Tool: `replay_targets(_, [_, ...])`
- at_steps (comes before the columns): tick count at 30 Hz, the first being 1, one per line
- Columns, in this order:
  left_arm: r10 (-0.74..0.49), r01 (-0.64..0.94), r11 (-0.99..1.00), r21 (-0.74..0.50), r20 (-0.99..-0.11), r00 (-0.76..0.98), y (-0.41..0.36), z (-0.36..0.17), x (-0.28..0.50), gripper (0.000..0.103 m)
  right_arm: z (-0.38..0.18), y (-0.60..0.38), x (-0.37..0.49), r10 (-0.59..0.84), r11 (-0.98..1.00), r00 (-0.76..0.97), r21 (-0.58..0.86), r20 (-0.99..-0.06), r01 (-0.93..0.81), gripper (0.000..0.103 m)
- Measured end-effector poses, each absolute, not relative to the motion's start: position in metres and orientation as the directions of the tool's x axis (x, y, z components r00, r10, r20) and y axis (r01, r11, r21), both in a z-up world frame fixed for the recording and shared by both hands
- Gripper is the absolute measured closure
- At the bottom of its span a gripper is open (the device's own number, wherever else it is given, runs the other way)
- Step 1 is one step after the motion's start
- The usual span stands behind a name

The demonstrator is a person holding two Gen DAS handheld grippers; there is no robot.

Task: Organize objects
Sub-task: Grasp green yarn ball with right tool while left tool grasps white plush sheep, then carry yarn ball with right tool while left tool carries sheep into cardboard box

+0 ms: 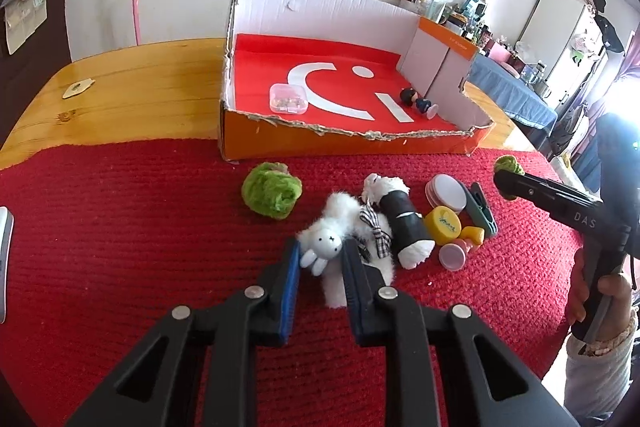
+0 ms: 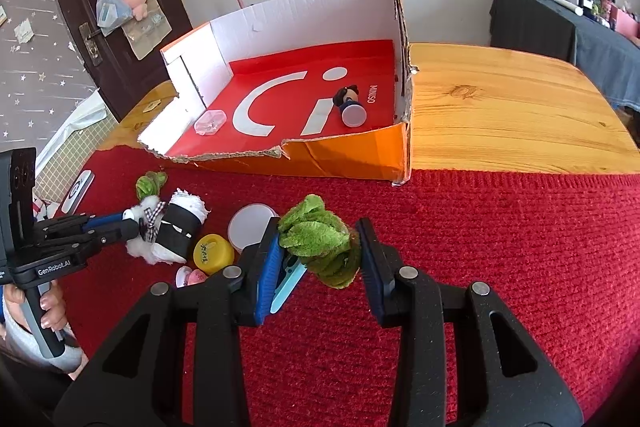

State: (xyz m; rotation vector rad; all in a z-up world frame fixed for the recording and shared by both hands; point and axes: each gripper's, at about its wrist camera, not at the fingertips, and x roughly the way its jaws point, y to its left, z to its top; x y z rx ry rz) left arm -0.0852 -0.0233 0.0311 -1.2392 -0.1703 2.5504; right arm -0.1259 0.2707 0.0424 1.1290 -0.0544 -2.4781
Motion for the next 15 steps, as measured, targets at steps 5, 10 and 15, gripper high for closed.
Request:
replay_targets(5, [0.331,-0.226,-0.943,-0.243,-0.729,-0.600,-0.024,0.042,-0.079,0.082,0.048,0.270,-0.123,-0.385,-0.914,-0.597,0.198,-0.704,0.356,0.068])
replay_targets(10, [0.330,-0.239,-0.944,-0.229,-0.710,-0.622,-0.022,0.053,-0.076,0.082,0.056,0.268,-0.118,-0.385,-0.913,-0.613,0.187,-0.690,0.364,0.068])
replay_targets(15, [0.330,-0.251,-0.943,-0.218,-0.706,-0.627,-0.019,0.056,-0.073,0.082,0.060,0.267,-0.116,-0.387,-0.911,-0.617,0.182,-0.685,0.369,0.068])
